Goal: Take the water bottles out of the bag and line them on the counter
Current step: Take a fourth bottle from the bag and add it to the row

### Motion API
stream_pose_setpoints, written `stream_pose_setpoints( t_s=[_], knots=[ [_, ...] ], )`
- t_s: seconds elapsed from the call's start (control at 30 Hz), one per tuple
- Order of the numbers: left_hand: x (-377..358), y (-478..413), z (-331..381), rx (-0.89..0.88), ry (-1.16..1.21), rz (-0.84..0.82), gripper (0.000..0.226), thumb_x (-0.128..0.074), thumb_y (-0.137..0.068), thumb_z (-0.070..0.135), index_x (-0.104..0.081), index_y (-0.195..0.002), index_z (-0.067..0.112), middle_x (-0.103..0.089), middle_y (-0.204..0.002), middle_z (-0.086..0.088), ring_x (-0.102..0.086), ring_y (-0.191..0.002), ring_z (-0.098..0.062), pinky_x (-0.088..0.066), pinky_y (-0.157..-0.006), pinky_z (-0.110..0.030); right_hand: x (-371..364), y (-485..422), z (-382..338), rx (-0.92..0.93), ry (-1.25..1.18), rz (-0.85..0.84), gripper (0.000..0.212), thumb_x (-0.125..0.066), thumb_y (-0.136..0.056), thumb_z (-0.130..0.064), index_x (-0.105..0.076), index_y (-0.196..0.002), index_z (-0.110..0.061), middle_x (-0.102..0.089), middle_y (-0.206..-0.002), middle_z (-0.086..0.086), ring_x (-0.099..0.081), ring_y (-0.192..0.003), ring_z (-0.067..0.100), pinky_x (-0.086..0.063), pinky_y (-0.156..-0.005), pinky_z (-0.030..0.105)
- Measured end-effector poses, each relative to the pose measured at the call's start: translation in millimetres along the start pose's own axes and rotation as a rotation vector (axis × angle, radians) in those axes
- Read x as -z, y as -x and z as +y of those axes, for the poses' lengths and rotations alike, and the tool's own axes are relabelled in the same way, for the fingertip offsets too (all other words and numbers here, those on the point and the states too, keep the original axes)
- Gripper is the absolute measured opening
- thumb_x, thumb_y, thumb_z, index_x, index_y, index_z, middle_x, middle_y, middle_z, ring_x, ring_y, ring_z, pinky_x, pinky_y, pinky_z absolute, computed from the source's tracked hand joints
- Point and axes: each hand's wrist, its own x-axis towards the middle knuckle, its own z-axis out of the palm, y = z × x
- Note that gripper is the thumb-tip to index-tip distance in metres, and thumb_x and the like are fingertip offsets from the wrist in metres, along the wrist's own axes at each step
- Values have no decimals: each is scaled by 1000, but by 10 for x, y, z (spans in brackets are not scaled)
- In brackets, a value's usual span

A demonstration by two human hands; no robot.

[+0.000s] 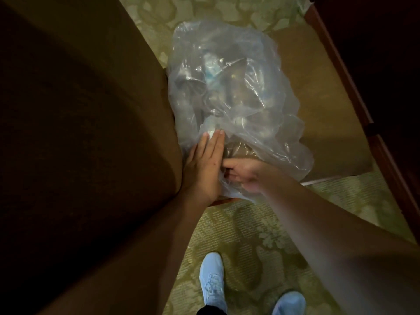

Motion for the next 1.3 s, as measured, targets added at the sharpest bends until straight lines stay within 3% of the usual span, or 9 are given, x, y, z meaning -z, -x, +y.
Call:
stream_pose_setpoints(
  t_s=[0.2,0.3,0.4,0.5,0.73,0.93,1.03,1.17,1.3],
  knots=[
    [-1,-7,-35,6,9,9,94,-62,-86,22,5,-152,18,1,-161,6,6,-148,-19,-5,-120,-33,-296,-35,21,-4,-106,118,18,-47,-86,7,-57,-96,-5,-61,-73,16,-61,-65,28,-55,-48,34],
    [-23,10,-46,-13,43,19,102,-70,-79,23,0,-152,20,-3,-161,6,2,-149,-18,-10,-120,-32,-326,-45,86,48,-84,242,26,-52,-77,-6,-60,-102,-6,-65,-93,13,-65,-87,32,-58,-64,39],
    [-18,11,-28,-23,80,39,99,-71,-78,21,-5,-152,21,-8,-160,7,-2,-148,-16,-11,-118,-29,-284,49,68,161,44,393,9,-50,-78,-6,-53,-76,-15,-59,-82,5,-61,-89,29,-51,-71,34],
    [12,0,-8,-9,77,5,100,-71,-78,22,-4,-152,20,-8,-161,6,-2,-148,-16,-12,-120,-32,-206,140,17,88,-113,261,15,-51,-83,-8,-60,-95,-4,-63,-87,12,-63,-80,26,-48,-54,25],
    [51,-10,-23,33,37,-3,88,-58,-88,8,1,-152,18,-3,-161,5,0,-149,-17,-16,-119,-33,-171,156,-21,73,-47,122,22,-49,-91,-3,-53,-71,-10,-50,-59,5,-49,-38,10,-34,-30,14],
    [144,15,-13,66,79,-54,88,-57,-88,8,3,-152,20,3,-161,7,3,-148,-15,-15,-119,-32,-308,38,-57,49,43,211,30,-50,-85,-7,-60,-112,0,-62,-78,12,-58,-60,22,-49,-45,26],
    [154,29,6,67,85,-89,97,-64,-84,15,5,-152,23,5,-160,10,5,-148,-12,-12,-119,-27,-265,24,-56,47,46,264,31,-51,-84,-7,-61,-113,-3,-62,-80,12,-55,-61,21,-40,-42,22],
    [158,32,13,44,64,-106,99,-65,-83,16,5,-151,23,7,-160,11,6,-148,-10,-9,-119,-25,-279,-40,-57,78,98,359,31,-54,-80,-11,-64,-109,-4,-69,-107,17,-67,-94,33,-58,-80,42],
    [115,34,-7,-5,19,-61,68,-37,-99,15,5,-151,20,9,-160,5,8,-148,-13,-3,-120,-27,-239,-54,-87,143,384,565,35,-53,-89,-22,-61,-117,-3,-65,-117,15,-62,-109,31,-46,-83,28]
  ],
)
